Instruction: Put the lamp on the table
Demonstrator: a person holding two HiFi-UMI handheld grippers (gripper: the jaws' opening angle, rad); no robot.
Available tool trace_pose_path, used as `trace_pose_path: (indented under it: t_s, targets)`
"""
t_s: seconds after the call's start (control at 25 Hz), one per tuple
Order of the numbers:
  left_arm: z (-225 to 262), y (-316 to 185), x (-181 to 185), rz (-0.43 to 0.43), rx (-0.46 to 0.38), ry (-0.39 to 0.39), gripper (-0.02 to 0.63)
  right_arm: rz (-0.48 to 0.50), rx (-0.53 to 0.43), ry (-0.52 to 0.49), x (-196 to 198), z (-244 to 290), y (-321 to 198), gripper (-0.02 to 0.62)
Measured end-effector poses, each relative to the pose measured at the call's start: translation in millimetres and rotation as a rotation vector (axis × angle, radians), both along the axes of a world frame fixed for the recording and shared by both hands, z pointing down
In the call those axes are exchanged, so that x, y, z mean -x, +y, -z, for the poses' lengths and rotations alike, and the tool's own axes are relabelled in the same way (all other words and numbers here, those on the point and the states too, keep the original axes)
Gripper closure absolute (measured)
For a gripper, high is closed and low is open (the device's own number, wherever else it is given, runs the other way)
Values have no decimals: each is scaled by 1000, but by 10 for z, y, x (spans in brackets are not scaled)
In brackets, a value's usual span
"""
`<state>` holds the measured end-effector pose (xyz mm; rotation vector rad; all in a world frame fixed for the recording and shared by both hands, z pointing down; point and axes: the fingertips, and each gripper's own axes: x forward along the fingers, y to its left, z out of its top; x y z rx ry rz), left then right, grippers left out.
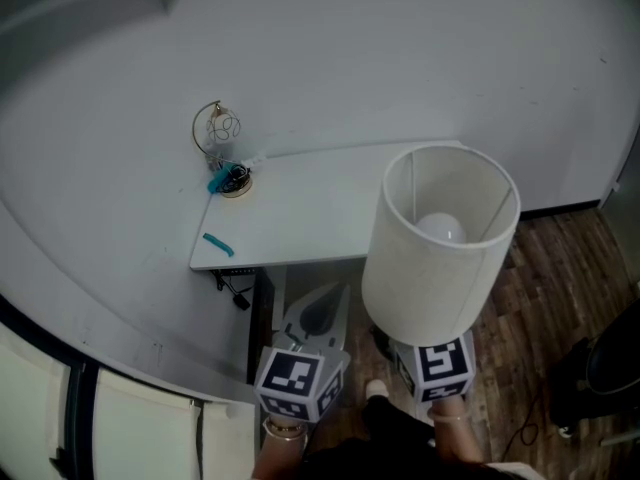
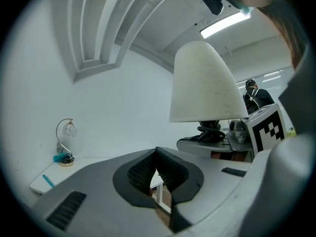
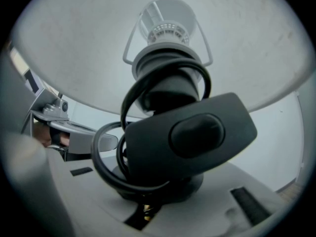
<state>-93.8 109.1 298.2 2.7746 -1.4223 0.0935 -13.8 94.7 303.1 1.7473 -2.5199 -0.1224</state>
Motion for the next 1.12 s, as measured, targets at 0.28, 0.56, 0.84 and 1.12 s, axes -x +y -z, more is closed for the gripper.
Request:
trace_pose_path:
  t_s: [0.28, 0.56, 0.84, 1.12]
  targets:
    - [-30, -320, -67, 2, 7, -1, 612, -1, 19, 4, -89, -115, -298, 575]
    - [-43, -602, -121, -4, -8, 2, 612, -7, 94, 47, -170, -263, -573, 575]
    - [-74, -927, -176, 5, -2, -1, 612, 1, 93, 55, -229, -252, -908, 575]
    - [-2, -1216, -263, 13, 5, 9, 612, -8, 124, 19, -313, -292, -1182, 575]
